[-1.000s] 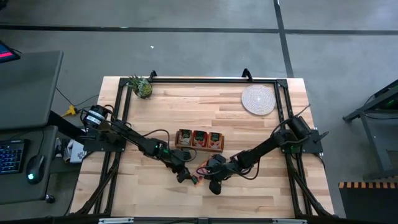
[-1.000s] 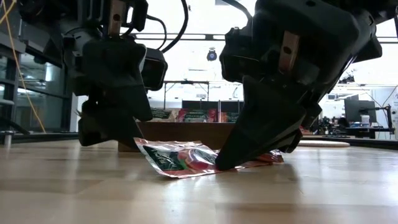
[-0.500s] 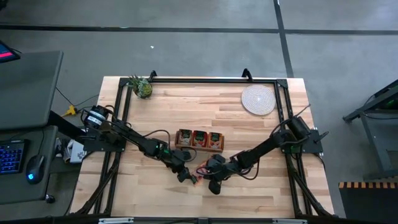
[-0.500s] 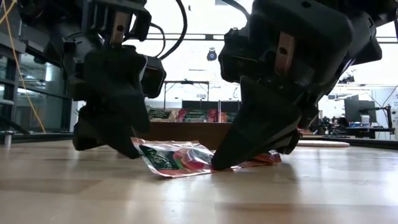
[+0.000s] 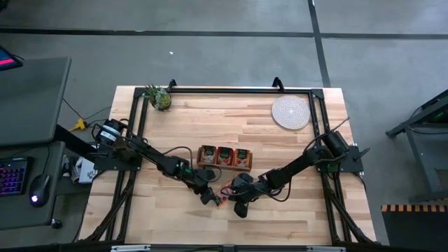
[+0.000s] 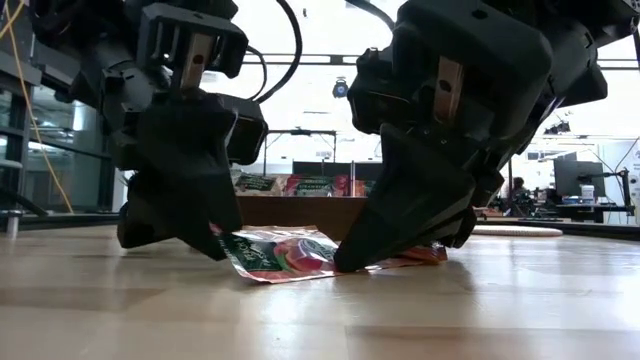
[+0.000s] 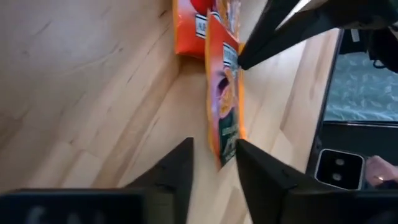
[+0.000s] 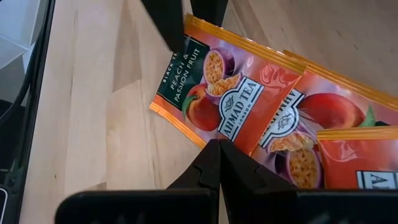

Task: Pick & Place Tea
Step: Put the orange tea bag into the right section of the brown wooden organizer

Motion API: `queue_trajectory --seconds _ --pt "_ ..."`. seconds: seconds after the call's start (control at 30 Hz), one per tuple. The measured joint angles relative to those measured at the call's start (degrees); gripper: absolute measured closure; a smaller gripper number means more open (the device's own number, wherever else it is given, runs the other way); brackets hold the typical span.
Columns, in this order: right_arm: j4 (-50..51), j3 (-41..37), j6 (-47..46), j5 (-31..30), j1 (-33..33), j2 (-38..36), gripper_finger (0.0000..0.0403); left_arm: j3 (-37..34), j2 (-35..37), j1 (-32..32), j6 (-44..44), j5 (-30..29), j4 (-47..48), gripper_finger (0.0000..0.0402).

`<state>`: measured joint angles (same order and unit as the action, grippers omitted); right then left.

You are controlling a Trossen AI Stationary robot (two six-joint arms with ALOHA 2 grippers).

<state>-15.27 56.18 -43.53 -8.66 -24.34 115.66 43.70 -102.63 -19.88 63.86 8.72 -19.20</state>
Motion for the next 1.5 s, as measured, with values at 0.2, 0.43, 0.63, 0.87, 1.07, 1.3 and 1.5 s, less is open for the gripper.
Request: queue_trajectory --seconds 0.2,0.43,0.63,0.87,1.07,1.3,1.5 --pt "-0.07 0.00 -0.02 0.02 0.00 0.00 0.0403 0.00 0.00 0.00 -0.34 -1.51 0.04 0.0391" --pt "-0.73 0.02 -0.38 0.06 0.00 -0.02 0.0403 0.00 0.00 0.00 -0.80 -1.79 -0.10 0.0400" --pt "-0.79 -0.13 -1.03 -0.15 0.00 -1.84 0.0403 0.00 2.08 -0.02 -1.30 -1.91 0.30 0.0401" --pt "0.37 -0.11 2.55 -2.63 -0.02 -8.06 0.0403 2.14 7.94 0.00 -5.61 -1.82 10.37 0.0401" --pt "1.24 -0.07 6.90 -3.06 -0.02 -14.83 0.0403 9.85 11.66 0.02 -14.33 3.16 26.46 0.0401" --pt "3.74 0.03 13.32 -3.74 0.04 -25.13 0.0403 29.02 11.02 0.24 -32.69 5.60 61.88 0.0401" --pt "8.44 0.13 15.85 -6.80 1.10 -32.23 0.0403 44.58 8.31 4.14 -43.61 0.60 76.86 0.0401"
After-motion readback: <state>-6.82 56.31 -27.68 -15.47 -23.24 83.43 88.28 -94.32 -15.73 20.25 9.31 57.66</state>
